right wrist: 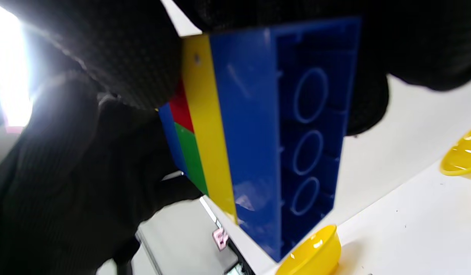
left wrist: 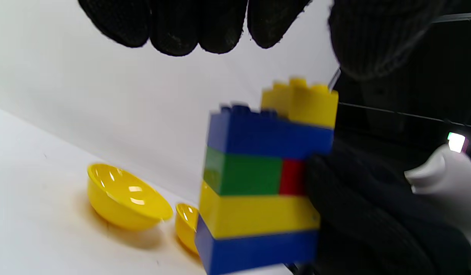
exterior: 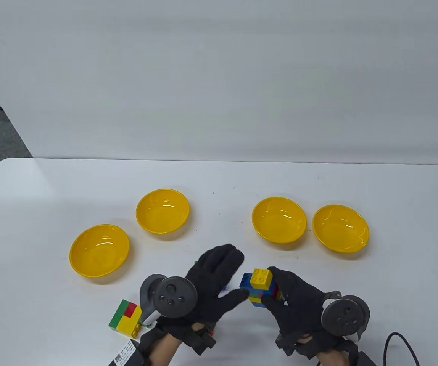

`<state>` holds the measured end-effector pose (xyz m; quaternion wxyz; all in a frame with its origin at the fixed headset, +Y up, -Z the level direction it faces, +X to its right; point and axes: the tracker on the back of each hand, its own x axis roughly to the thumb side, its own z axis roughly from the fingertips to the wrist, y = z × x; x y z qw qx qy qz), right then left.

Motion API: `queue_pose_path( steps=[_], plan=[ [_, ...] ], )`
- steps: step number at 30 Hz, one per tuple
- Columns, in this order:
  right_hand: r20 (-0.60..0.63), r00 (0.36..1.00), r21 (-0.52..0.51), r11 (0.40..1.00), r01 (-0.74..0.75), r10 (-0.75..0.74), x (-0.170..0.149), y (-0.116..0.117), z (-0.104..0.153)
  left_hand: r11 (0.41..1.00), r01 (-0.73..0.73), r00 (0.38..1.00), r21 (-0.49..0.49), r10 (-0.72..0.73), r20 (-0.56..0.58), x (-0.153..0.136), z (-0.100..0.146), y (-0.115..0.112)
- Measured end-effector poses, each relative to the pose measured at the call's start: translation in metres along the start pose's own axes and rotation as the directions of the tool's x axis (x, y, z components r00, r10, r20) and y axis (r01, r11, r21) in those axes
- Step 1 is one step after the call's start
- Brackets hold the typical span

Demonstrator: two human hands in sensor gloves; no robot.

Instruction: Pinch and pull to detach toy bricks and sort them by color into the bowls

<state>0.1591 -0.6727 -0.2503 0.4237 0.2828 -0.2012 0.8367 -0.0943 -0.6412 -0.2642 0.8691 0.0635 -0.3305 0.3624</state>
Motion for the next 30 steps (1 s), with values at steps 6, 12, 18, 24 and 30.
queue_pose_path(
  steps=[6, 12, 18, 24, 30],
  plan=[
    [0.152, 0.986, 0.131, 0.987, -0.088, 0.068, 0.028, 0.023, 0.002, 0.997, -0.062, 0.997, -0.041, 0.064, 0.052, 0.001, 0.016, 0.0],
    [0.138, 0.99, 0.148, 0.989, 0.003, -0.024, 0.034, 0.026, 0.004, 0.976, -0.201, 0.977, -0.083, 0.206, 0.05, -0.005, 0.016, 0.004],
    [0.144, 0.987, 0.178, 0.983, 0.05, -0.077, 0.035, 0.027, 0.006, 0.948, -0.277, 0.958, -0.155, 0.285, 0.034, -0.016, 0.014, 0.007],
    [0.137, 0.988, 0.137, 0.99, 0.045, -0.064, 0.037, 0.025, 0.004, 0.881, -0.458, 0.889, -0.118, 0.458, -0.026, -0.029, 0.015, 0.013],
    [0.053, 0.995, 0.142, 0.987, 0.072, -0.08, 0.024, 0.012, 0.004, 0.963, -0.227, 0.973, 0.145, 0.23, -0.007, -0.025, 0.026, 0.079]
  ],
)
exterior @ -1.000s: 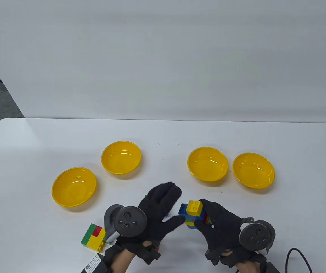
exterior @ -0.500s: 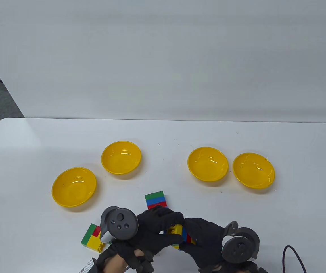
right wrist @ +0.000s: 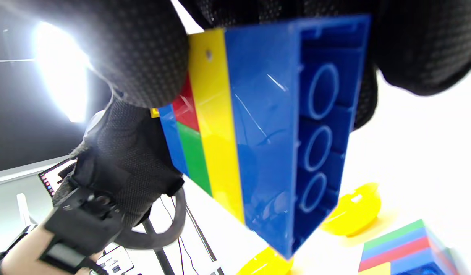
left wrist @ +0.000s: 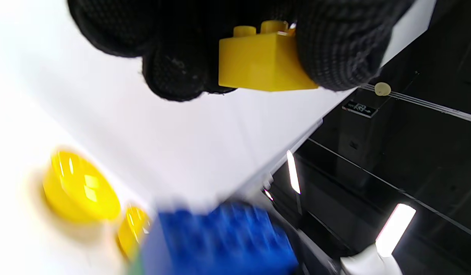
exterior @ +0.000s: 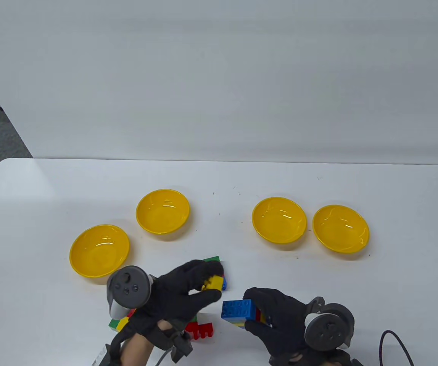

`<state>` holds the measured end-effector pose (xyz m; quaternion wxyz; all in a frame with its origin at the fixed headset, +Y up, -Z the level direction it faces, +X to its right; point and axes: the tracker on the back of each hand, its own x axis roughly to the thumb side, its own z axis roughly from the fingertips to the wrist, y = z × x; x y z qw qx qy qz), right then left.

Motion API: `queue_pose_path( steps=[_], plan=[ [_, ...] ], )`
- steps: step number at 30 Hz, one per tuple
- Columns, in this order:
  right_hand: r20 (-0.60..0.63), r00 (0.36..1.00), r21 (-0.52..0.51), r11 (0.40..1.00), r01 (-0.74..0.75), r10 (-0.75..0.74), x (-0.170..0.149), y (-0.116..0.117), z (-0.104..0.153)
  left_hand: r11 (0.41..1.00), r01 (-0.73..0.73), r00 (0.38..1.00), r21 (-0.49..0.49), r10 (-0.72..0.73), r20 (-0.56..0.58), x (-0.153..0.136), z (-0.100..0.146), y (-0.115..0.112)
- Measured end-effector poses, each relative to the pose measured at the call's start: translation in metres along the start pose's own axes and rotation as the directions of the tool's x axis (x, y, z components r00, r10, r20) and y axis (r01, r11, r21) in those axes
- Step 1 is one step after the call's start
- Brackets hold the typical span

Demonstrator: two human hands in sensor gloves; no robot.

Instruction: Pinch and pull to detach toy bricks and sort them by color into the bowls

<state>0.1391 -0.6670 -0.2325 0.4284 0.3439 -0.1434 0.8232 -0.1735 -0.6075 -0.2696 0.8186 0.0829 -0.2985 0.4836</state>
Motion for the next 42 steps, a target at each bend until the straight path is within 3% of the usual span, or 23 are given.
queue_pose_path(
  steps=[5, 9, 11, 13, 17, 20, 25, 29, 33, 38, 42],
  plan=[
    [-0.052, 0.999, 0.023, 1.0, -0.004, 0.005, -0.009, -0.008, 0.002, 0.956, 0.267, 0.959, 0.124, -0.251, -0.129, 0.001, -0.009, 0.07],
    [-0.076, 0.997, 0.035, 0.999, -0.027, 0.03, -0.013, -0.009, 0.001, 0.901, 0.427, 0.874, 0.075, -0.39, -0.289, -0.027, -0.015, 0.109],
    [-0.078, 0.996, 0.048, 0.998, -0.049, 0.053, -0.014, -0.008, 0.001, 0.846, 0.532, 0.797, 0.032, -0.487, -0.356, -0.051, -0.014, 0.12],
    [-0.084, 0.994, 0.053, 0.997, -0.063, 0.067, -0.015, -0.007, 0.001, 0.808, 0.587, 0.721, -0.043, -0.546, -0.426, -0.074, -0.012, 0.124],
    [-0.091, 0.992, 0.059, 0.995, -0.078, 0.083, -0.016, -0.007, 0.001, 0.682, 0.685, 0.49, -0.255, -0.691, -0.532, -0.124, -0.006, 0.125],
    [-0.101, 0.99, 0.061, 0.994, -0.092, 0.098, -0.017, -0.007, 0.001, 0.593, 0.681, 0.32, -0.431, -0.769, -0.553, -0.153, -0.003, 0.122],
    [-0.115, 0.988, 0.066, 0.993, -0.099, 0.106, -0.017, -0.007, 0.0, 0.516, 0.653, 0.162, -0.554, -0.81, -0.564, -0.182, 0.005, 0.119],
    [-0.122, 0.987, 0.067, 0.993, -0.101, 0.109, -0.017, -0.008, 0.0, 0.536, 0.659, 0.154, -0.528, -0.783, -0.603, -0.184, 0.011, 0.126],
    [-0.131, 0.985, 0.07, 0.992, -0.101, 0.109, -0.018, -0.007, 0.0, 0.551, 0.685, 0.18, -0.477, -0.762, -0.621, -0.166, 0.012, 0.136],
    [-0.158, 0.983, 0.058, 0.995, -0.086, 0.095, -0.019, -0.008, 0.0, 0.599, 0.722, 0.289, -0.348, -0.717, -0.635, -0.127, 0.009, 0.146],
    [-0.182, 0.982, 0.041, 0.998, -0.049, 0.056, -0.022, -0.009, 0.0, 0.617, 0.746, 0.403, -0.251, -0.718, -0.568, -0.091, 0.001, 0.138]
  ],
)
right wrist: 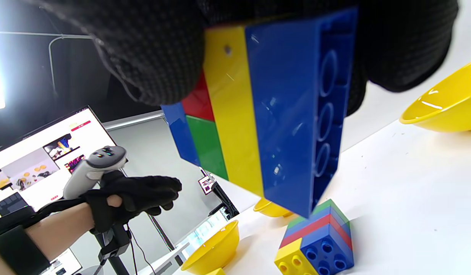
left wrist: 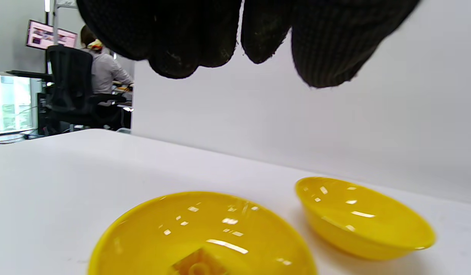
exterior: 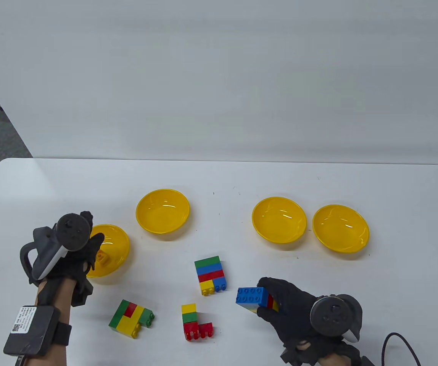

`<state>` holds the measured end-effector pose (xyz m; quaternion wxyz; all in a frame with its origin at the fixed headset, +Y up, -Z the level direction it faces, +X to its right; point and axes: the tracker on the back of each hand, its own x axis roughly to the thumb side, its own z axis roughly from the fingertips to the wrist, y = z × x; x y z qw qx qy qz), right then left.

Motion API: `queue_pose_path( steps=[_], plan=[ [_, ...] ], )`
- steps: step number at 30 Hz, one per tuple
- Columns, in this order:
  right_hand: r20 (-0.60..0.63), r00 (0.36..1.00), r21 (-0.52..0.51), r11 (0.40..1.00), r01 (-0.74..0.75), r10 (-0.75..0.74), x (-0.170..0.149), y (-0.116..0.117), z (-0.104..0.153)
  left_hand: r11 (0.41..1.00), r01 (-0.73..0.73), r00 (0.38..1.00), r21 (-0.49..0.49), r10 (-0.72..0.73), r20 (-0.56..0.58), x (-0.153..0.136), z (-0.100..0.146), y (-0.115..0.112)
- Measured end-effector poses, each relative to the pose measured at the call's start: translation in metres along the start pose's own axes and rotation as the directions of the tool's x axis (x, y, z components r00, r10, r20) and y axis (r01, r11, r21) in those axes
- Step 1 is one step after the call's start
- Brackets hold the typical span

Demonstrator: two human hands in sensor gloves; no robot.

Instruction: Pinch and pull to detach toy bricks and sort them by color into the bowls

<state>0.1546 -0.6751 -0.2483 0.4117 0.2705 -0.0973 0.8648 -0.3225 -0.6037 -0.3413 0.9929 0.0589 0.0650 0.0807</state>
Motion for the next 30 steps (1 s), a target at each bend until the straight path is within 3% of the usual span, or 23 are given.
queue_pose_path(
  steps=[4, 7, 9, 12, 14, 17, 20, 25, 30],
  plan=[
    [-0.015, 0.999, -0.01, 0.999, 0.047, -0.047, -0.002, 0.0, -0.001, 0.996, -0.073, 0.982, 0.054, 0.063, 0.181, 0.039, 0.02, 0.021],
    [-0.026, 0.996, -0.012, 0.996, 0.087, -0.087, -0.003, 0.0, -0.002, 0.987, -0.163, 0.92, 0.019, 0.145, 0.364, 0.081, 0.04, 0.029],
    [-0.035, 0.991, -0.013, 0.991, 0.131, -0.131, -0.003, 0.0, -0.002, 0.971, -0.239, 0.844, -0.012, 0.214, 0.493, 0.115, 0.059, 0.023],
    [-0.046, 0.981, -0.014, 0.982, 0.187, -0.188, -0.004, 0.002, -0.001, 0.947, -0.279, 0.713, -0.157, 0.314, 0.626, 0.158, 0.081, 0.001],
    [-0.051, 0.971, -0.02, 0.973, 0.231, -0.232, -0.004, 0.002, -0.001, 0.923, -0.209, 0.617, -0.323, 0.38, 0.689, 0.192, 0.096, -0.026],
    [-0.044, 0.964, -0.013, 0.965, 0.264, -0.264, -0.002, 0.002, 0.0, 0.918, -0.153, 0.589, -0.367, 0.382, 0.712, 0.218, 0.106, -0.048],
    [-0.033, 0.966, -0.009, 0.966, 0.258, -0.258, 0.002, 0.001, 0.001, 0.902, -0.189, 0.553, -0.389, 0.425, 0.717, 0.227, 0.105, -0.055],
    [0.019, 0.955, 0.008, 0.955, 0.297, -0.298, 0.006, -0.002, 0.0, 0.783, -0.255, 0.446, -0.567, 0.615, 0.65, 0.224, 0.094, -0.057],
    [0.039, 0.944, 0.015, 0.945, 0.326, -0.327, 0.009, -0.001, 0.0, 0.698, -0.277, 0.406, -0.66, 0.708, 0.578, 0.219, 0.088, -0.061]
  ],
)
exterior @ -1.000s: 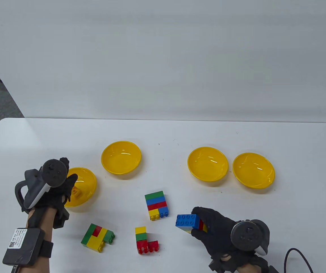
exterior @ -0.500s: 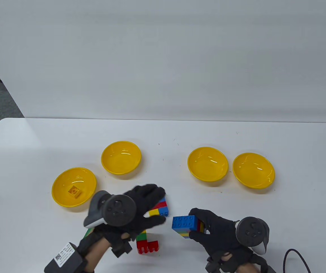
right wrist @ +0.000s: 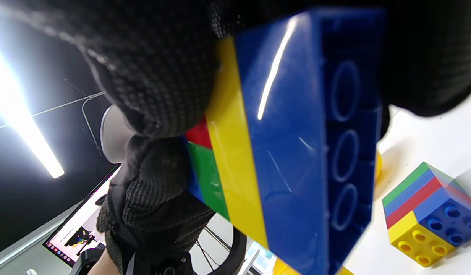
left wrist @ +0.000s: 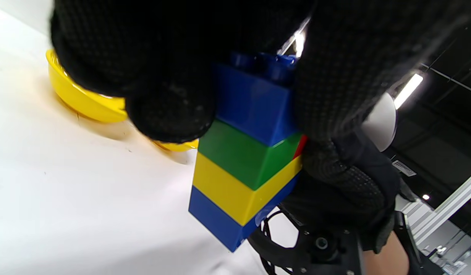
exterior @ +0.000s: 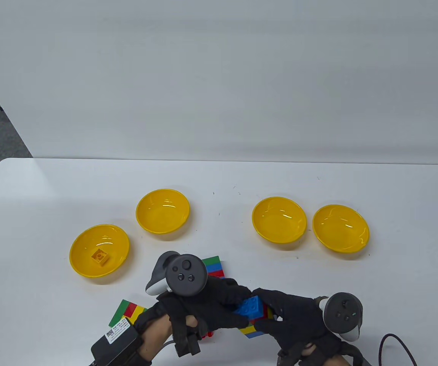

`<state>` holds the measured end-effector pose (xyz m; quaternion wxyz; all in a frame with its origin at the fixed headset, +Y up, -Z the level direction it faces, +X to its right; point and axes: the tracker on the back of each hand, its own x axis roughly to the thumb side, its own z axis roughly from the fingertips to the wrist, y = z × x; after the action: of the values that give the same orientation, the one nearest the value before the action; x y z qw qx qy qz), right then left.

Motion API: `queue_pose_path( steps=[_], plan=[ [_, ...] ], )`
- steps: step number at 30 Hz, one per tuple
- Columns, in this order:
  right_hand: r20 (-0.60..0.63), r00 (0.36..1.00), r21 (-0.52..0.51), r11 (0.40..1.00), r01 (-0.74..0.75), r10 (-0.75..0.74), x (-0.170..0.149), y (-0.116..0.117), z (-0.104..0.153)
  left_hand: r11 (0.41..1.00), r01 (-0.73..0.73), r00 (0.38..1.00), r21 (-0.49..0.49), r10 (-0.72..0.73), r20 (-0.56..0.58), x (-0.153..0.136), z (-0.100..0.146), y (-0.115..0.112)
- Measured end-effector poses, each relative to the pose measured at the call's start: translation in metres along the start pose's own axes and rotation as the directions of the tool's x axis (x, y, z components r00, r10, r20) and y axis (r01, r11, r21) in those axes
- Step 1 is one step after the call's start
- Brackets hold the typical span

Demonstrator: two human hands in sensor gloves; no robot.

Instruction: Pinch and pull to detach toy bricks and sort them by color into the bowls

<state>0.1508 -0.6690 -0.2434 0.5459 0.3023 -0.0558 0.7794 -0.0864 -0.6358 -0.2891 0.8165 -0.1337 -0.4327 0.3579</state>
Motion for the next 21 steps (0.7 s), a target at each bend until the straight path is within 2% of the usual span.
queue_pose_path(
  steps=[1, 3, 4, 8, 9, 11, 13, 16, 21],
  plan=[
    [0.029, 1.0, 0.012, 1.0, -0.001, 0.001, 0.0, -0.003, 0.0, 0.995, -0.098, 0.995, -0.028, 0.098, 0.004, -0.007, 0.002, 0.002],
    [0.007, 0.997, 0.009, 0.997, 0.079, -0.079, 0.0, -0.004, 0.0, 0.97, -0.242, 0.97, 0.004, 0.242, -0.004, -0.013, 0.006, 0.003],
    [-0.014, 0.995, 0.004, 0.995, 0.099, -0.099, -0.001, -0.003, 0.0, 0.967, -0.256, 0.967, -0.008, 0.256, -0.004, -0.015, 0.007, 0.005],
    [-0.056, 0.992, -0.045, 0.993, 0.112, -0.114, -0.007, 0.004, 0.001, 0.974, -0.192, 0.98, 0.12, 0.198, -0.036, -0.016, 0.012, 0.028],
    [-0.066, 0.992, -0.055, 0.993, 0.106, -0.109, -0.009, 0.004, 0.002, 0.976, -0.157, 0.984, 0.152, 0.167, -0.056, -0.016, 0.014, 0.036],
    [-0.073, 0.993, -0.06, 0.995, 0.086, -0.09, -0.011, 0.002, 0.003, 0.969, 0.016, 0.99, 0.245, 0.02, -0.143, -0.013, 0.018, 0.061],
    [-0.08, 0.993, -0.075, 0.993, 0.086, -0.092, -0.012, -0.002, 0.004, 0.94, 0.145, 0.973, 0.308, -0.078, -0.219, -0.012, 0.023, 0.088],
    [-0.081, 0.993, -0.091, 0.992, 0.082, -0.09, -0.012, -0.008, 0.004, 0.9, 0.255, 0.933, 0.354, -0.133, -0.334, -0.018, 0.029, 0.123],
    [-0.087, 0.993, -0.102, 0.992, 0.069, -0.078, -0.013, -0.011, 0.004, 0.827, 0.437, 0.825, 0.354, -0.212, -0.523, -0.044, 0.03, 0.154]
  ],
)
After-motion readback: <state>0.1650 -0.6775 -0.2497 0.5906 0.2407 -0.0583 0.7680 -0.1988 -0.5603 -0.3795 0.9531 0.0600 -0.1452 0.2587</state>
